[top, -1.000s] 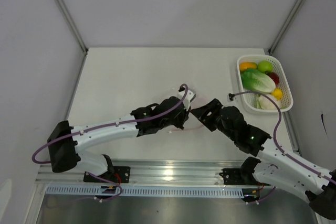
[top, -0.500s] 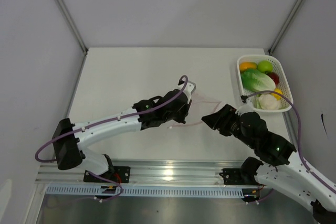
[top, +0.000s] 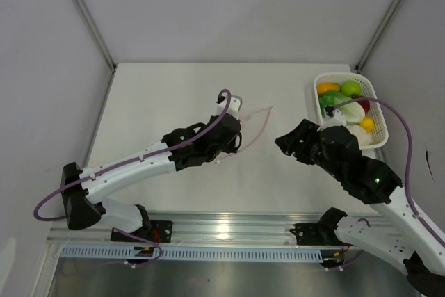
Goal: Place the food in the zip-top bag and seal the zipper
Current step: Open the zipper of the food storage bag, then pick up the fake vegetable from the bin.
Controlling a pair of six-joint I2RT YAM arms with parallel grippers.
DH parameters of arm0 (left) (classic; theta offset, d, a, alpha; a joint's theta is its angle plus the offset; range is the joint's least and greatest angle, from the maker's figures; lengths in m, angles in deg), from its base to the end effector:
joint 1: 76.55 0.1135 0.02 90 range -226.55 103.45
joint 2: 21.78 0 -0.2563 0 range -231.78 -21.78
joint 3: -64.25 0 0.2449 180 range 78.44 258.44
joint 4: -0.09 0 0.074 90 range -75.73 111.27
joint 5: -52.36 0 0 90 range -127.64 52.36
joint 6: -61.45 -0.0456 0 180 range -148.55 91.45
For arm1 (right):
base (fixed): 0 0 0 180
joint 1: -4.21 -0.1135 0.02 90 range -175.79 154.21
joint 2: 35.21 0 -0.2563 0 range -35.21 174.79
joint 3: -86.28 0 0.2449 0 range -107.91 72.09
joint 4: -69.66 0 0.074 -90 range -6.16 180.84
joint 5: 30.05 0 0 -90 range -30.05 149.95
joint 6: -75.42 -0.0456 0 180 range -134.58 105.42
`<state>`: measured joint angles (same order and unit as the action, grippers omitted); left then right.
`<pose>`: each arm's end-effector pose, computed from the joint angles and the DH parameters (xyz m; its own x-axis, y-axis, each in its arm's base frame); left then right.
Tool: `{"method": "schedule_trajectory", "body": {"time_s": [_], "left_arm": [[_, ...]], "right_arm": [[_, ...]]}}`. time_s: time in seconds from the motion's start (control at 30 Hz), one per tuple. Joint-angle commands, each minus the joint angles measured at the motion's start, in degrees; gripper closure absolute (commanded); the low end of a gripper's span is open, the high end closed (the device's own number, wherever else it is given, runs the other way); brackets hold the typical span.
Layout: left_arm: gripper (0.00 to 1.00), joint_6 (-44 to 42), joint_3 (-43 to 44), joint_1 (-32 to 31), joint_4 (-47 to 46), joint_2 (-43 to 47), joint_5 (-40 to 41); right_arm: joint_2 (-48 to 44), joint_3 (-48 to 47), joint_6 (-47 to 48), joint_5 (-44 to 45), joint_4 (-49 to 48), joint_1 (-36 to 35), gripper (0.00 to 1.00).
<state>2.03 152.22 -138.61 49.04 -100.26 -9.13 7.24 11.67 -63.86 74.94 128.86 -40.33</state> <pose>0.1591 -0.2534 0.3325 -0.5635 0.1083 -0.8190 0.3682 0.9204 -0.1316 0.1104 0.0921 0.3632 -0.6004 0.4363 -0.6702 -0.0893 0.7962 0.5984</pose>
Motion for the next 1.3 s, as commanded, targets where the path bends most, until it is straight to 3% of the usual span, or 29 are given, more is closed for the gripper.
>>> {"method": "schedule_trajectory", "body": {"time_s": [0.0, 0.33, 0.63, 0.83, 0.97, 1.0, 1.1, 1.27], "left_arm": [[1.0, 1.7, 3.5, 0.3, 0.4, 0.9, 2.3], [0.99, 2.3, 5.0, 0.3, 0.2, -1.0, 0.6], [1.0, 1.9, 5.0, 0.3, -2.0, -1.7, -1.5], [1.0, -0.3, 7.2, 0.3, -2.2, -2.0, -2.9], [0.99, -1.6, 8.6, 0.5, -1.3, -1.0, -2.2], [0.99, -2.1, 9.6, 1.2, -0.4, -0.3, -1.2], [0.99, -2.1, 9.0, 4.9, 1.7, 2.7, -3.0], [0.99, -1.9, 5.9, 8.5, 2.1, 7.0, -8.8]], "right_arm": [[3.4, 0.1, 3.0, -5.7, -2.7, 0.6, 0.34], [11.6, -1.0, 2.0, -11.5, -13.1, 0.7, 0.34], [18.1, -0.4, -0.2, -11.1, -15.0, 0.9, 0.34], [20.9, 2.1, -1.1, -12.4, -17.5, 0.9, 0.39], [19.7, 4.8, -1.2, -9.0, -16.3, 1.9, 0.59], [19.3, 5.0, -0.6, -8.2, -14.5, 2.4, 0.75], [17.8, 5.7, 1.7, -7.4, -12.0, 6.0, 1.0], [17.7, 6.5, 8.1, -14.3, -12.9, 13.4, 1.0]]}}
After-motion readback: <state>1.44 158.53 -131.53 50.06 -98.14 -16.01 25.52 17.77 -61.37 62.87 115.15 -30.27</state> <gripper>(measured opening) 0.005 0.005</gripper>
